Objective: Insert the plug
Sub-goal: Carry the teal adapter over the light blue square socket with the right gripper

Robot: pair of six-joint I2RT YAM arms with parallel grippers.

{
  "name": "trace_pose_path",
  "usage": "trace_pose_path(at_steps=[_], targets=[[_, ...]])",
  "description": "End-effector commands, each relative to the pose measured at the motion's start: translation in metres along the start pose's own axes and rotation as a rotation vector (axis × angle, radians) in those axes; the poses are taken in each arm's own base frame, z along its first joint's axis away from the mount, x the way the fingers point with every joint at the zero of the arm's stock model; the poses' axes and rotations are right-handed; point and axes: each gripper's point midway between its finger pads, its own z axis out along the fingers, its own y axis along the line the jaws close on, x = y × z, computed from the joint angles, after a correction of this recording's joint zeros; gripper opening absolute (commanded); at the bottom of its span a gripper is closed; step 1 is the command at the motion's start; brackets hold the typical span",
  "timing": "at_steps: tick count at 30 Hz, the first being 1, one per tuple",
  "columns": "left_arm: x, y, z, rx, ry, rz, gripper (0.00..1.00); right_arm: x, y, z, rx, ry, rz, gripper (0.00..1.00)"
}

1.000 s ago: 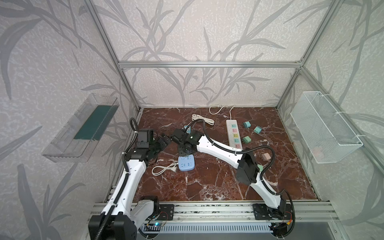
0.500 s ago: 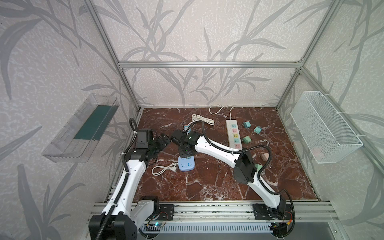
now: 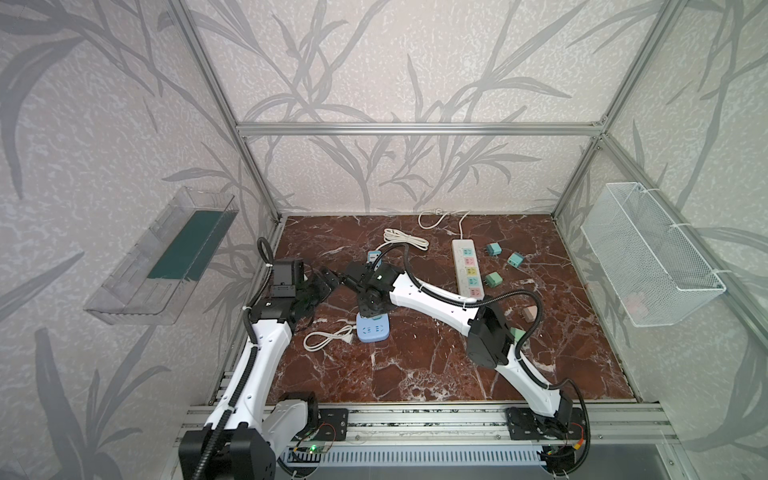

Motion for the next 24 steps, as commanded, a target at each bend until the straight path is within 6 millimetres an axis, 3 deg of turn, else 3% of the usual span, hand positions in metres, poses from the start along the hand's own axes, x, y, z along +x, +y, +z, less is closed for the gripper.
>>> trace_pose_path(at_steps=[1,10,17,24], targets=[[-0.001,-0.001,-0.003,0.018,-0.01,-0.006,0.94,0.01,-0.013,0.008,0.058,0.039,0.0,0.0],[0.0,-0.002,-0.002,0.02,-0.004,-0.007,0.94,-0.004,-0.025,0.001,0.104,0.012,0.013,0.0],[0.001,-0.001,-0.001,0.018,-0.001,-0.009,0.94,-0.01,-0.006,-0.018,-0.021,0.005,0.008,0.0],[0.001,-0.001,0.0,0.017,-0.001,-0.009,0.94,-0.008,-0.011,-0.02,0.004,0.011,-0.013,0.0]])
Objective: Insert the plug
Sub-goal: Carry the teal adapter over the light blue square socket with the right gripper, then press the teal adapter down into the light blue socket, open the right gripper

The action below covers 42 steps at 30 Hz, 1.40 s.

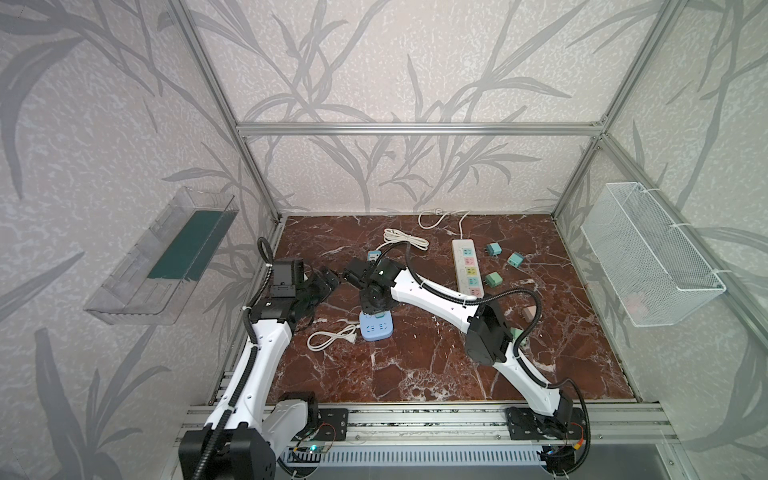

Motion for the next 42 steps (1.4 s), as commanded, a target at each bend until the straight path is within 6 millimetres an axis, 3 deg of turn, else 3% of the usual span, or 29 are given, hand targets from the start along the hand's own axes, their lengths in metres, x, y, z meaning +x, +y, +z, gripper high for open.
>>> trace_pose_path(at_steps=[1,9,10,11,18,30,34,36,42], targets=[[0.001,0.001,0.0,0.007,-0.001,-0.01,0.94,-0.005,-0.004,-0.022,-0.002,-0.02,-0.011,0.0],[0.0,0.003,0.001,0.003,0.001,-0.017,0.94,-0.01,-0.004,-0.03,-0.01,-0.042,-0.019,0.0],[0.0,0.004,0.001,0.003,0.001,-0.019,0.94,-0.007,-0.003,-0.027,-0.01,-0.029,-0.022,0.0],[0.0,0.004,0.002,0.004,0.001,-0.02,0.94,-0.013,-0.015,-0.019,0.0,-0.012,0.005,0.0],[-0.001,0.005,0.002,0.002,0.002,-0.025,0.94,0.014,-0.019,0.018,0.047,0.072,0.0,0.0],[-0.001,0.005,0.003,0.006,0.004,-0.026,0.93,0.045,-0.031,0.058,0.088,0.146,0.02,0.0],[-0.002,0.004,0.002,0.012,0.003,-0.016,0.93,0.034,-0.027,0.044,0.069,0.101,0.021,0.01],[-0.003,0.002,0.003,0.027,0.008,-0.011,0.94,0.023,-0.022,0.028,0.038,0.061,0.021,0.16],[-0.007,-0.005,0.002,0.083,0.018,-0.004,0.97,-0.014,0.003,-0.024,-0.096,-0.069,0.012,0.44]])
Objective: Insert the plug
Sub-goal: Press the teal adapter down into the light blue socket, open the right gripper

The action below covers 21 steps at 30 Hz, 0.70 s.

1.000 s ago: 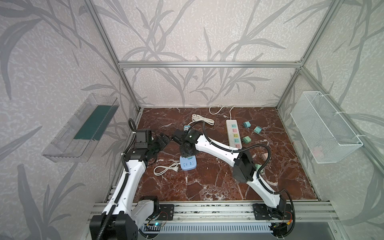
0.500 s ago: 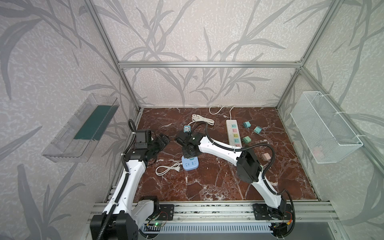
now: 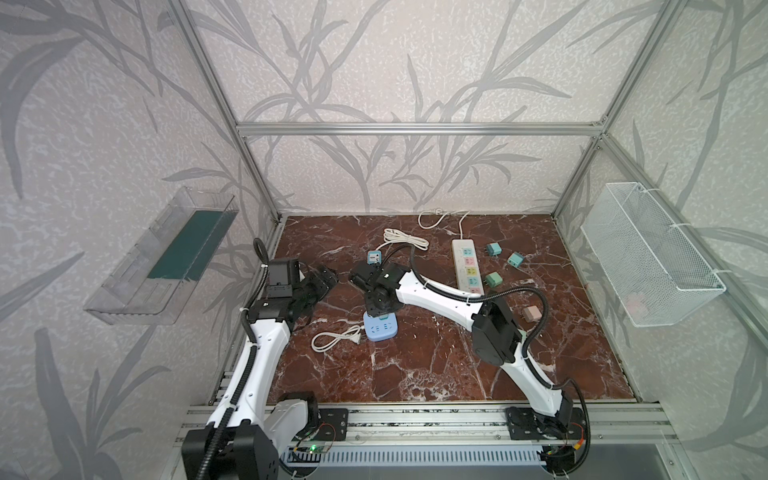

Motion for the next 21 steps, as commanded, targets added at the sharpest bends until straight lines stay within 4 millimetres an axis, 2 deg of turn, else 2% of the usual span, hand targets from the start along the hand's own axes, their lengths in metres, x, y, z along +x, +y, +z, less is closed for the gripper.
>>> trace_pose_path(at_steps=[1,2,4,10,12,17,21], targets=[[-0.001,-0.005,0.002,0.052,0.016,0.012,0.97,-0.023,0.017,-0.041,-0.088,-0.08,-0.017,0.48],[-0.001,-0.006,0.003,0.063,0.018,0.009,0.97,-0.028,0.02,-0.05,-0.101,-0.098,-0.022,0.52],[-0.003,-0.006,0.004,0.074,0.017,0.0,0.97,-0.034,0.021,-0.064,-0.115,-0.121,-0.033,0.53],[-0.007,-0.004,0.004,0.081,0.006,-0.014,0.96,-0.028,0.007,-0.085,-0.115,-0.148,-0.045,0.55],[-0.007,-0.004,0.005,0.086,0.005,-0.016,0.96,-0.025,-0.003,-0.086,-0.123,-0.162,-0.034,0.54],[-0.009,-0.006,0.005,0.109,0.001,-0.015,0.94,-0.017,-0.023,-0.071,-0.152,-0.156,-0.034,0.5],[-0.008,-0.009,0.006,0.133,0.004,-0.012,0.93,-0.01,-0.02,-0.055,-0.178,-0.099,-0.077,0.5]])
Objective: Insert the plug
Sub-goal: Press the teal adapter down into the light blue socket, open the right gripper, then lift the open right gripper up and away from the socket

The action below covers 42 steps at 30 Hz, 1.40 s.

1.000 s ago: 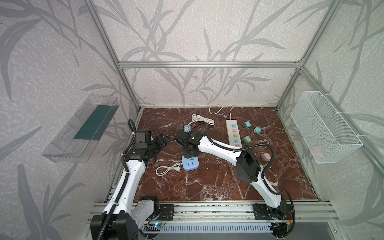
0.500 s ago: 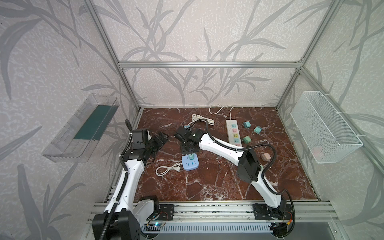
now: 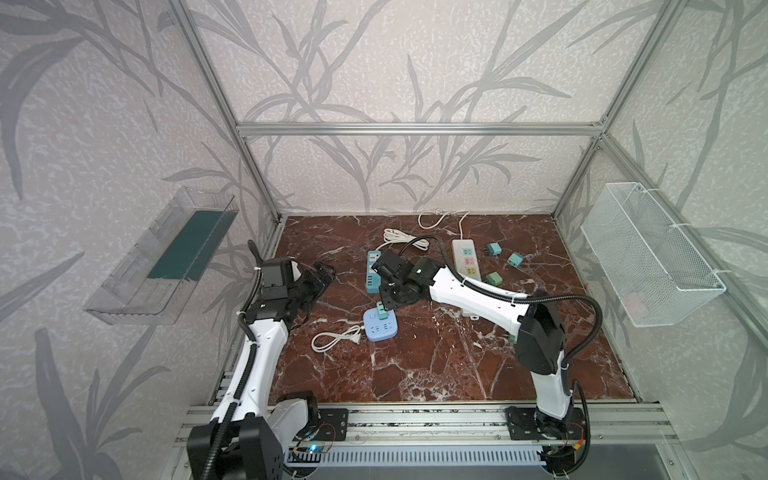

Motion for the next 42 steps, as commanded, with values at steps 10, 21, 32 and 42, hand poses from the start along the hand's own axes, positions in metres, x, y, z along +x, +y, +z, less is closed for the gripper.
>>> trace_pose_path(at_steps=[10,21,32,42], targets=[[0.001,-0.002,0.002,0.043,0.002,0.009,0.91,0.009,-0.008,0.042,0.001,0.068,-0.031,0.48],[0.001,-0.004,0.003,0.054,0.005,0.01,0.9,0.014,-0.006,0.03,-0.033,0.063,-0.028,0.48],[0.004,-0.009,0.004,0.089,0.019,0.009,0.88,0.027,-0.049,0.004,-0.136,-0.016,0.149,0.23],[0.006,-0.018,0.007,0.152,0.036,0.007,0.83,0.06,-0.039,0.067,-0.269,0.059,0.26,0.0]])
